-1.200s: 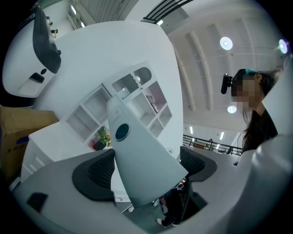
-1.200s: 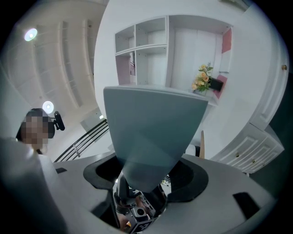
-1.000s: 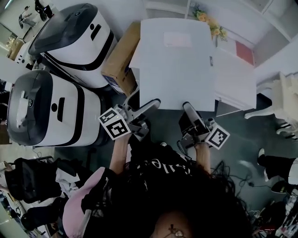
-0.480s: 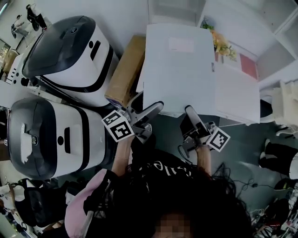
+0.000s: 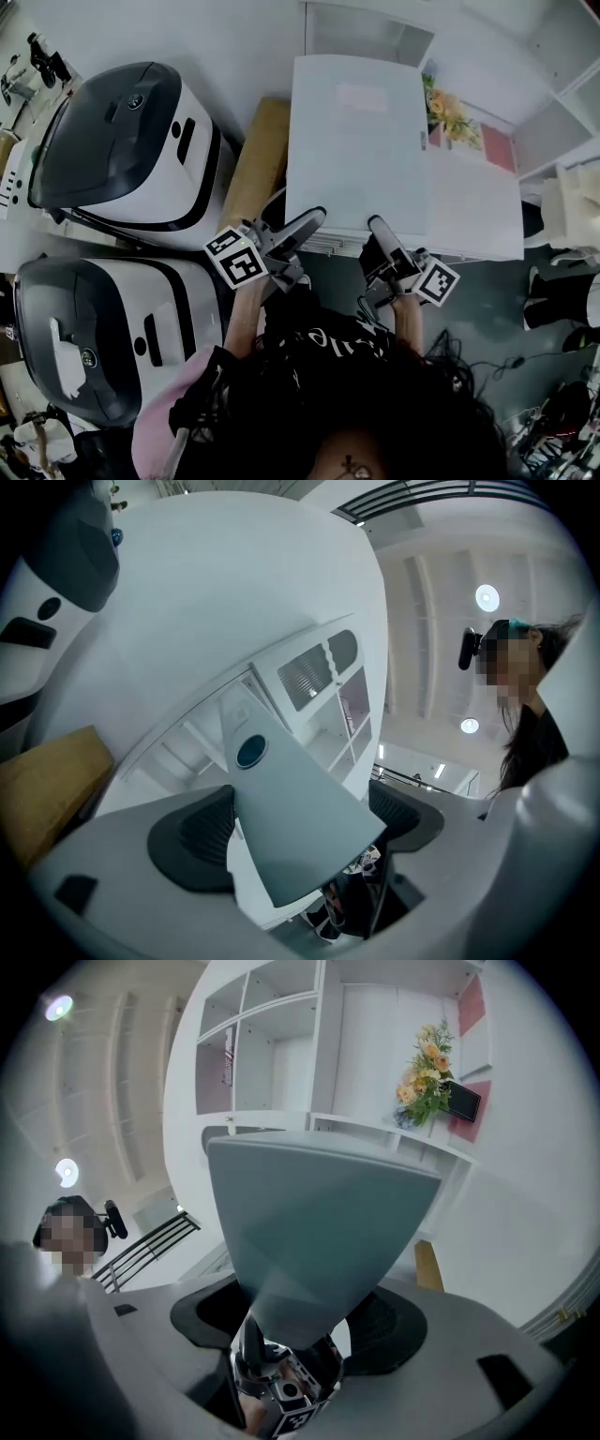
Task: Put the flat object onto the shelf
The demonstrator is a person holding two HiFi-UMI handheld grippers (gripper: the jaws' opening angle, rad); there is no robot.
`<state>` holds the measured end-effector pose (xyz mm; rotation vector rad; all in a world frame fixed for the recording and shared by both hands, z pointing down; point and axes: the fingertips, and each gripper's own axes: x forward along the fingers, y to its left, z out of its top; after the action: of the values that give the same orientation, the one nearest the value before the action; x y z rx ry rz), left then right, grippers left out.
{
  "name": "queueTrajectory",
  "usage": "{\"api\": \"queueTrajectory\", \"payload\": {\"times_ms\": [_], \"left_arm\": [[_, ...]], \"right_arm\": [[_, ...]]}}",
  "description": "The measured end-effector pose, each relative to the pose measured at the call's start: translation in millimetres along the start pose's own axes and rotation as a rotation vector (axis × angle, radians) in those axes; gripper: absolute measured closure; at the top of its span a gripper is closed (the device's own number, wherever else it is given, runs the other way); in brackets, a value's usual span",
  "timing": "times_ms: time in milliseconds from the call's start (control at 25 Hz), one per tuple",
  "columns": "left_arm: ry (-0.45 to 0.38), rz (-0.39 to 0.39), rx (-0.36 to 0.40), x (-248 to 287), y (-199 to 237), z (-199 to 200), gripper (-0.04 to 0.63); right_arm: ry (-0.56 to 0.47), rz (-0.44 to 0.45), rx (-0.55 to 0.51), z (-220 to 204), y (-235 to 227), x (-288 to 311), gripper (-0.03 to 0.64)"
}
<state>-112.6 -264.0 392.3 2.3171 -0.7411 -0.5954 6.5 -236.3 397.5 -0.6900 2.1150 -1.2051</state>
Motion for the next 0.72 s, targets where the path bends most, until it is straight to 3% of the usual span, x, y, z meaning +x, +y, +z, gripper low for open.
{"api": "queueTrajectory", "payload": {"times_ms": [240,720], "left_arm": [[0.03,-0.029,-0.007,14.5,25.0,15.5,0.15],[0.034,-0.005,0.008,36.3,44.7,31.0,0.15]], "right_arm": [[-0.032,-0.021,0.0,6.8,-15.6,22.4,0.314],[-0.03,-0.012,0.089,19.2,-38.6,42.0,0.314]]}}
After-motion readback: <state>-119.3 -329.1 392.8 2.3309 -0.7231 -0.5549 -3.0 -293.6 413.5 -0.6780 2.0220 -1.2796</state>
